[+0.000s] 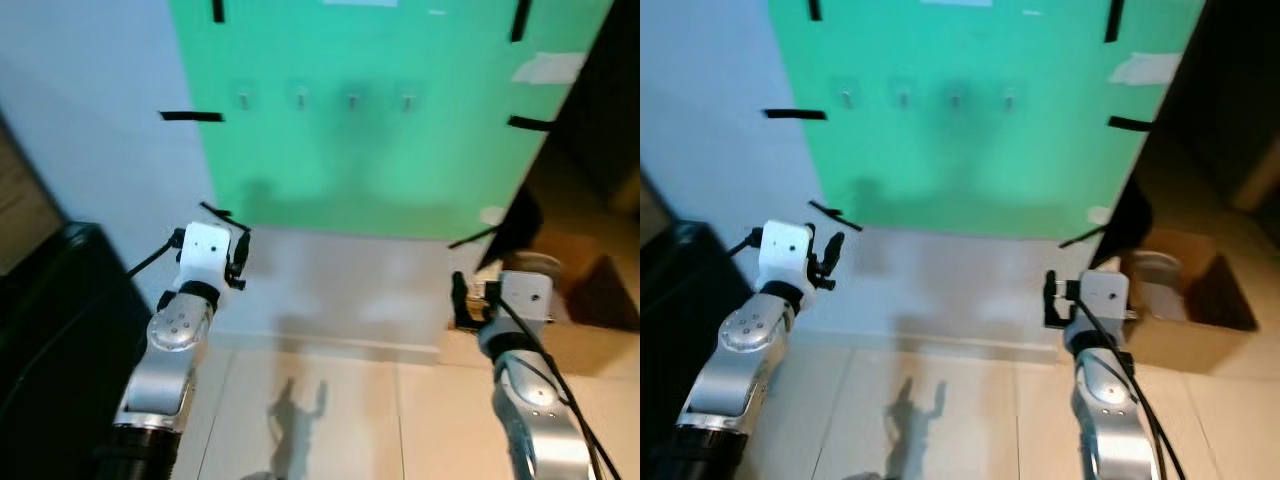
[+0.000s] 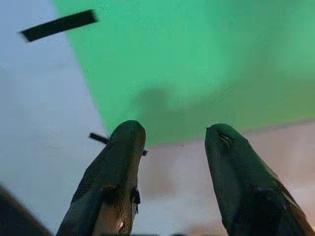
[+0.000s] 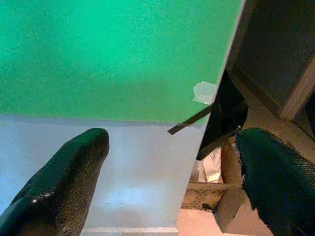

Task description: Hang keys on a hook

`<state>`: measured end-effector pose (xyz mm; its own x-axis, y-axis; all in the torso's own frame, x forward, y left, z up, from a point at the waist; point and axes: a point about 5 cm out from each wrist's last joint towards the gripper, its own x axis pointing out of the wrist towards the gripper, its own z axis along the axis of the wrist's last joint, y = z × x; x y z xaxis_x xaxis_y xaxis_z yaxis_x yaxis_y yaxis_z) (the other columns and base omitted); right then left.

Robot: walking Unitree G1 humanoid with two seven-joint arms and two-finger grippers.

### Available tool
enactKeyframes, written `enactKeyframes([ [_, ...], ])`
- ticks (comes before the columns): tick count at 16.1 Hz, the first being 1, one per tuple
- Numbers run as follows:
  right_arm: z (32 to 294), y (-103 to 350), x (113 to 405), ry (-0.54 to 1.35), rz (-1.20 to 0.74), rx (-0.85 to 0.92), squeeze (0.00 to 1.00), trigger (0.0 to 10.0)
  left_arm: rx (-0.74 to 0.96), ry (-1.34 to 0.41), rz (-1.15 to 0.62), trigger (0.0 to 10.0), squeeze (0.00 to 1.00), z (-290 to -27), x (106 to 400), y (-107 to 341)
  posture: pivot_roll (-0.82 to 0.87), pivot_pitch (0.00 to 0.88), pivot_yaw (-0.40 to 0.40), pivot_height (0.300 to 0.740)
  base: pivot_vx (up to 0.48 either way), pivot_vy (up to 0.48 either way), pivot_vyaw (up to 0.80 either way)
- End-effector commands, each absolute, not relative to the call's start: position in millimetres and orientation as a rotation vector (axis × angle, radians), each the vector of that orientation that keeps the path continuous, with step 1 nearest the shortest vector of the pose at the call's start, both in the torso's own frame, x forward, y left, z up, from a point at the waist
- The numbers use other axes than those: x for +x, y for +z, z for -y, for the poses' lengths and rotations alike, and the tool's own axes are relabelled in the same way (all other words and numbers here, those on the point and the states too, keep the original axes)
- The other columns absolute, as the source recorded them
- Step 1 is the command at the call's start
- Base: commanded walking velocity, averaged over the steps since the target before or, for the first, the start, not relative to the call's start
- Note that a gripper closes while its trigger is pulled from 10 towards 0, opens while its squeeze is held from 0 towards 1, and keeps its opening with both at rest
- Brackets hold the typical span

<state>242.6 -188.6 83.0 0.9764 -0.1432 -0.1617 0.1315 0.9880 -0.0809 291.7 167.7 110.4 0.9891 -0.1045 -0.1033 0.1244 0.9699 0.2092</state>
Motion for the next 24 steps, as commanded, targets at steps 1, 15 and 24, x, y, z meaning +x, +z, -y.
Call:
enactKeyframes([
  [1,187.9,82.8,241.9,-0.107,-0.166,-0.07,1.0,10.0,0.222,-0.135,-0.083,10.0,0.0,-165.5,292.0,111.6,-0.06,0.0,0.039,0.74,0.371,0.0,0.8],
  [15,182.6,76.1,241.7,-0.044,-0.182,-0.075,1.0,10.0,0.246,-0.149,-0.085,10.0,0.0,-165.2,287.5,108.0,-0.05,0.0,0.025,0.74,0.379,0.0,0.8],
  [24,181.6,79.7,249.0,-0.018,-0.16,-0.044,1.0,10.0,0.285,-0.13,-0.07,10.0,0.0,-164.7,289.0,109.6,-0.04,0.0,0.016,0.74,0.161,0.0,0.44],
])
